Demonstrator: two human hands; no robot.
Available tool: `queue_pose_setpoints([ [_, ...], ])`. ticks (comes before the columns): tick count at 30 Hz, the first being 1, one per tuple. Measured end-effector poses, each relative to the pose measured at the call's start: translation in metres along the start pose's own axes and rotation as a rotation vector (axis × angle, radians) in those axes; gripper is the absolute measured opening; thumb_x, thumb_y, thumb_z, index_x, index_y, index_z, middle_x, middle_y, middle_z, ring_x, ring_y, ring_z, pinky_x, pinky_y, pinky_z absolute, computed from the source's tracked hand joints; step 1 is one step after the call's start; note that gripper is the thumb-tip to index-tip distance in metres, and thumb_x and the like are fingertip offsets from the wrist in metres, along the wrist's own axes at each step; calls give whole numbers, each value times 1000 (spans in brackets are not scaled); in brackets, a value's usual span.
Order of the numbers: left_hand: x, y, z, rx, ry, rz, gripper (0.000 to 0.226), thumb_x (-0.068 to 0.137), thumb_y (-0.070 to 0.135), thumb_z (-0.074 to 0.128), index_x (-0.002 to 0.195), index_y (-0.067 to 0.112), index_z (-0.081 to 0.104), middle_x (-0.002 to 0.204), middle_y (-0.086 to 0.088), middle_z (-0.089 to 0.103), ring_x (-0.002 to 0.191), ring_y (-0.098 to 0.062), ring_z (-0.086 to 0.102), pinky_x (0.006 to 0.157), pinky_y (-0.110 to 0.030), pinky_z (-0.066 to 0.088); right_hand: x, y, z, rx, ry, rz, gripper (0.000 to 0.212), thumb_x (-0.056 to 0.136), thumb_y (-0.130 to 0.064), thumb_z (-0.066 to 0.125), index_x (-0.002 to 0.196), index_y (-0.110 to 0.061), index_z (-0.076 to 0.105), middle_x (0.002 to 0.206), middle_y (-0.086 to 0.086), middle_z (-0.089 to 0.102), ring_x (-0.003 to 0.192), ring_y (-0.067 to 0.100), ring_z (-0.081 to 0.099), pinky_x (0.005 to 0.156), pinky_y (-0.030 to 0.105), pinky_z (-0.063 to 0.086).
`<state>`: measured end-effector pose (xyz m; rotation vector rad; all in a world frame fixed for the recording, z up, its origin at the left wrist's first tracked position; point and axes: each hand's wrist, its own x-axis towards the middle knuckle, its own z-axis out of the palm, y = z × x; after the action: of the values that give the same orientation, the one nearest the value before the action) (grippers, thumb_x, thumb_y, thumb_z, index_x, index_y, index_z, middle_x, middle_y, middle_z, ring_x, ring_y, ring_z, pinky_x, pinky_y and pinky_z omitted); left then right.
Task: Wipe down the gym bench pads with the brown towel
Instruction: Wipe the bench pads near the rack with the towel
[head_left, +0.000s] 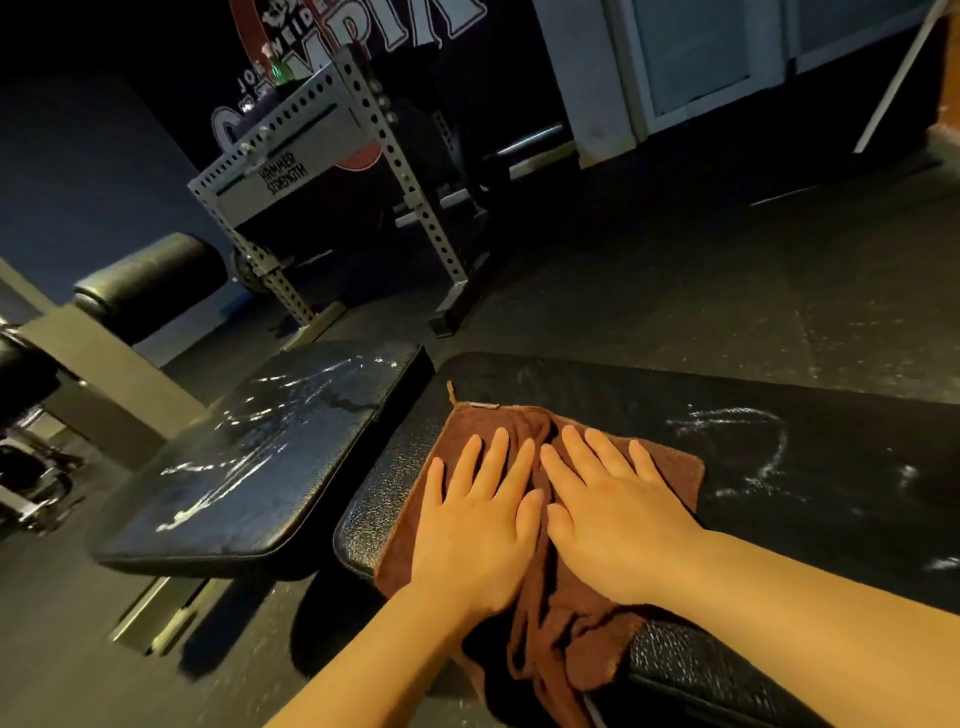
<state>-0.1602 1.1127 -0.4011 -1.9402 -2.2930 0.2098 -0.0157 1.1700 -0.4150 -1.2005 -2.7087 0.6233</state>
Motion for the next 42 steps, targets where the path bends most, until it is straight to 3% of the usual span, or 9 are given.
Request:
queue_pose_setpoints([
  [2, 4, 0, -1, -5, -4, -18, 73, 69, 64, -27, 140, 47, -24, 152, 18, -28, 146, -9, -23, 117, -39, -16, 4, 4, -1, 19, 0, -11, 60, 105, -41, 18, 157, -24, -7, 163, 4, -20, 150, 24, -20, 121, 49, -10],
  [6, 23, -5, -3, 9, -24, -25, 63, 88, 64, -8, 149, 51, -13, 162, 17, -17, 150, -10, -17, 120, -43, -13, 17, 12, 7, 9, 81, 4, 59, 102, -46, 5, 157, -28, -8, 163, 2, -20, 149, 24, -22, 119, 51, -14],
  [8, 40, -6, -6, 6, -46, -23, 52, 103, 55, 10, 151, 49, -7, 164, 15, -13, 151, -11, -15, 120, -44, -12, 27, 18, 6, 24, 104, 16, 58, 104, -46, 9, 157, -30, -8, 163, 1, -20, 149, 22, -21, 119, 51, -14],
  [10, 59, -8, -8, 20, -49, -4, 52, 105, 50, 16, 152, 48, -6, 165, 13, -11, 152, -13, -13, 121, -45, -10, 38, 27, 2, 31, 121, 23, 58, 104, -48, 12, 157, -30, -7, 164, 0, -19, 150, 20, -20, 120, 49, -13],
  [26, 161, 1, -8, 4, -65, 46, 52, 106, 43, 15, 157, 39, 7, 167, 7, 3, 153, -17, -3, 121, -50, -6, 111, 75, -15, 46, 190, 172, 64, 100, -57, 10, 158, -31, -2, 166, 0, -3, 152, 21, -4, 123, 48, -3],
  [34, 131, 10, -6, -18, -37, 9, 53, 107, 39, 18, 158, 35, 4, 167, 3, -3, 153, -18, -6, 121, -45, -6, 87, 63, -6, 41, 205, 231, 62, 103, -53, 8, 158, -28, -3, 166, 3, -8, 152, 23, -10, 121, 47, -8],
  [38, 88, 21, -4, 0, -63, 41, 53, 107, 41, 16, 158, 34, -1, 166, 4, -8, 153, -18, -9, 121, -44, -7, 62, 60, -3, 26, 137, 207, 60, 103, -52, 8, 157, -29, -6, 165, 3, -14, 151, 23, -15, 121, 47, -10],
  [42, 55, 27, -1, 23, -60, 49, 59, 100, 50, 0, 157, 36, -5, 166, 5, -10, 153, -18, -11, 121, -45, -7, 33, 49, 3, 20, 115, 169, 59, 104, -50, 6, 157, -28, -8, 164, 2, -16, 151, 22, -16, 121, 46, -11],
])
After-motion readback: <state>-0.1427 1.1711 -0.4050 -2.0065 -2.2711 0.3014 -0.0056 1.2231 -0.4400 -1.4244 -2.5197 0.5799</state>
